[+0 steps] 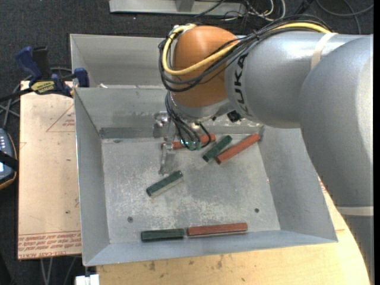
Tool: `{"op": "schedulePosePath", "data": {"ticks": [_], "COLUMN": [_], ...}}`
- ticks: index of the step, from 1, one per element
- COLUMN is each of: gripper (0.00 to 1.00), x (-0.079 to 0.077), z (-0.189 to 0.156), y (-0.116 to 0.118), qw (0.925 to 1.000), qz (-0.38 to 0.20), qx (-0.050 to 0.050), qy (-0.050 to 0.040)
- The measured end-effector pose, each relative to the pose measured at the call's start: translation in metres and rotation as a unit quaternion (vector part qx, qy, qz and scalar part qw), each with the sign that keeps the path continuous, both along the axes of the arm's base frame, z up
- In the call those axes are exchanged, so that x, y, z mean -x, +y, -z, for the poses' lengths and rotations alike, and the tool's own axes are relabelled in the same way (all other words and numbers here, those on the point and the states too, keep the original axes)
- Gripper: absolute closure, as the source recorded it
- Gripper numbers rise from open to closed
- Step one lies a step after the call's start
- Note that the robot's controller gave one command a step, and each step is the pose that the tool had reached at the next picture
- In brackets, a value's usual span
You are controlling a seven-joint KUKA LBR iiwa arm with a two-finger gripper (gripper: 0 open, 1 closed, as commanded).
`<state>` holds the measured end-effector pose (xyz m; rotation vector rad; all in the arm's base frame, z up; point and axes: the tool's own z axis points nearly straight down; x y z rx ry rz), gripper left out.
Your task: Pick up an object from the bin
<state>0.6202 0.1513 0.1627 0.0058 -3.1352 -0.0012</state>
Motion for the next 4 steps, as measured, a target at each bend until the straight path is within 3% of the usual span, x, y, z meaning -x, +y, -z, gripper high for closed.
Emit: {"op": "schedulePosePath", "data": {"ticks": [1, 2, 3, 4], "gripper": [0.00, 0.00, 0.00, 0.00], "x": [-0.002, 0.004, 0.022, 0.035], "z": [-0.005, 0.019, 0.045, 0.020], "y": [-0.001, -0.002, -0.004, -0.006], "qw": [1.0000, 0.9991, 0.9927, 0.9774], "qz": [0.001, -0.043, -0.121, -0.211], "qx": [0.000, -0.001, 0.000, -0.001], "qy": [-0.0039, -0.0077, 0.0004, -0.0034]}}
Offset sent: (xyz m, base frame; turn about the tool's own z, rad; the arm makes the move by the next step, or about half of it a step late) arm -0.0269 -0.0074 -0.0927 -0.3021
